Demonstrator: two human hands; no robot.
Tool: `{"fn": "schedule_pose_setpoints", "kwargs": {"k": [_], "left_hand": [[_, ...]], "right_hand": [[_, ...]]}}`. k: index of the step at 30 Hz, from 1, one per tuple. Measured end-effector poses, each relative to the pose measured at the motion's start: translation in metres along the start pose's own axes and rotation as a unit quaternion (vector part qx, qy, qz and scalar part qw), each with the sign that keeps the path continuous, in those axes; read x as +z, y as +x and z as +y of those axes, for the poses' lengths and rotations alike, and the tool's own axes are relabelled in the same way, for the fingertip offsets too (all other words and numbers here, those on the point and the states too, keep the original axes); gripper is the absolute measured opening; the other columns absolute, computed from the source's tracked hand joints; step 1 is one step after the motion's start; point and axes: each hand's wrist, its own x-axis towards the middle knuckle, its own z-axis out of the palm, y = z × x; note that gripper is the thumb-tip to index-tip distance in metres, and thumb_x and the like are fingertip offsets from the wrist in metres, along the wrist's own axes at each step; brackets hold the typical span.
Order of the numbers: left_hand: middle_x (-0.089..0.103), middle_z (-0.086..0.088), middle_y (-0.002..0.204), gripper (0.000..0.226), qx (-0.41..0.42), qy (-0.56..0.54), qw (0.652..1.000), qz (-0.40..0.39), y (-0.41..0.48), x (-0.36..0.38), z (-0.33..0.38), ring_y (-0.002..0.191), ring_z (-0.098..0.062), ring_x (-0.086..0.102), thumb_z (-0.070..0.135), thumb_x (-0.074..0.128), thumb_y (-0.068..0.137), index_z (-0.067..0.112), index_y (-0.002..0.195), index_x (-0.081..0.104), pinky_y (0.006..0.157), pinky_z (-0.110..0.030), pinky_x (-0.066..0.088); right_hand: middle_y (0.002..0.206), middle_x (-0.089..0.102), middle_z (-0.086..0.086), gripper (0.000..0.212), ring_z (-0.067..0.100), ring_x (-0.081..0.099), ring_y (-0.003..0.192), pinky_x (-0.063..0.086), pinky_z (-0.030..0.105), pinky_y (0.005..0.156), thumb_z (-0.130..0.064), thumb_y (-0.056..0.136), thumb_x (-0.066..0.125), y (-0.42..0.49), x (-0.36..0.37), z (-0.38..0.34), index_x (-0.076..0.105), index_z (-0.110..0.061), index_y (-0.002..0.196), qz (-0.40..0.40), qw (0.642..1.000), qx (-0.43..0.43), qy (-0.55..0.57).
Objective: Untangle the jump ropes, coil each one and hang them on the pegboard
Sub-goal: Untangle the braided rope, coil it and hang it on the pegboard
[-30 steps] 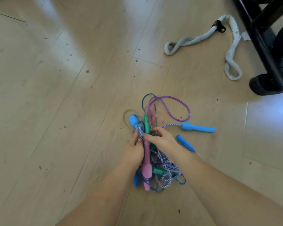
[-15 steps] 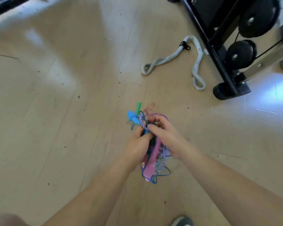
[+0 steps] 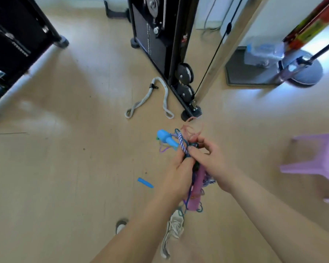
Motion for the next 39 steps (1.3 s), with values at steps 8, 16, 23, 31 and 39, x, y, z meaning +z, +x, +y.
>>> {"fn": "schedule_pose_setpoints", "kwargs": {"k": [8,16,23,31,39], "left_hand": [[0.07,0.006,0.127,0.052,0.062,0.069,0.992,-0.089,-0.041,0.117,0.07,0.119,-0.011,0.066,0.008,0.046,0.095,0.032,0.139,0.058,0.102,-0.035,0.054],[0.074,-0.009,0.101,0.028,0.064,0.163,0.976,-0.131,-0.037,0.288,0.121,0.087,-0.01,0.069,0.009,0.056,0.097,0.02,0.121,0.066,0.084,-0.035,0.06],[0.076,-0.006,0.099,0.031,0.109,0.223,0.963,-0.1,-0.018,0.421,0.169,0.089,-0.019,0.074,0.014,0.059,0.096,0.034,0.118,0.07,0.074,-0.029,0.061],[0.077,0.009,0.096,0.034,0.173,0.251,0.949,-0.078,0.079,0.51,0.243,0.093,-0.014,0.074,0.033,0.059,0.086,0.052,0.114,0.068,0.087,-0.043,0.061],[0.076,0.014,0.106,0.042,0.17,0.245,0.951,-0.08,0.172,0.572,0.31,0.1,-0.01,0.072,0.035,0.056,0.083,0.05,0.121,0.066,0.092,-0.043,0.061]], "right_hand": [[0.112,0.069,0.011,0.043,0.02,0.066,0.093,0.055,0.051,0.098,-0.044,0.073,0.072,-0.081,-0.108,-0.062,0.07,-0.025,0.113,0.088,0.995,-0.026,0.036],[0.101,0.065,0.001,0.016,0.012,0.065,0.09,0.056,0.024,0.081,-0.017,0.101,0.064,-0.105,-0.29,-0.081,0.067,-0.032,0.1,0.11,0.991,-0.054,0.055],[0.093,0.069,-0.01,0.023,0.009,0.069,0.092,0.055,0.029,0.089,-0.023,0.104,0.054,-0.104,-0.428,-0.112,0.064,-0.043,0.098,0.128,0.985,-0.107,-0.03],[0.098,0.064,-0.011,0.018,-0.001,0.061,0.083,0.048,0.011,0.074,-0.017,0.106,0.055,-0.027,-0.53,-0.181,0.065,-0.016,0.12,0.165,0.973,-0.162,-0.017],[0.1,0.07,-0.005,0.018,0.006,0.067,0.09,0.056,0.025,0.083,-0.024,0.105,0.056,0.067,-0.606,-0.23,0.065,-0.02,0.12,0.165,0.975,-0.147,0.007]]}}
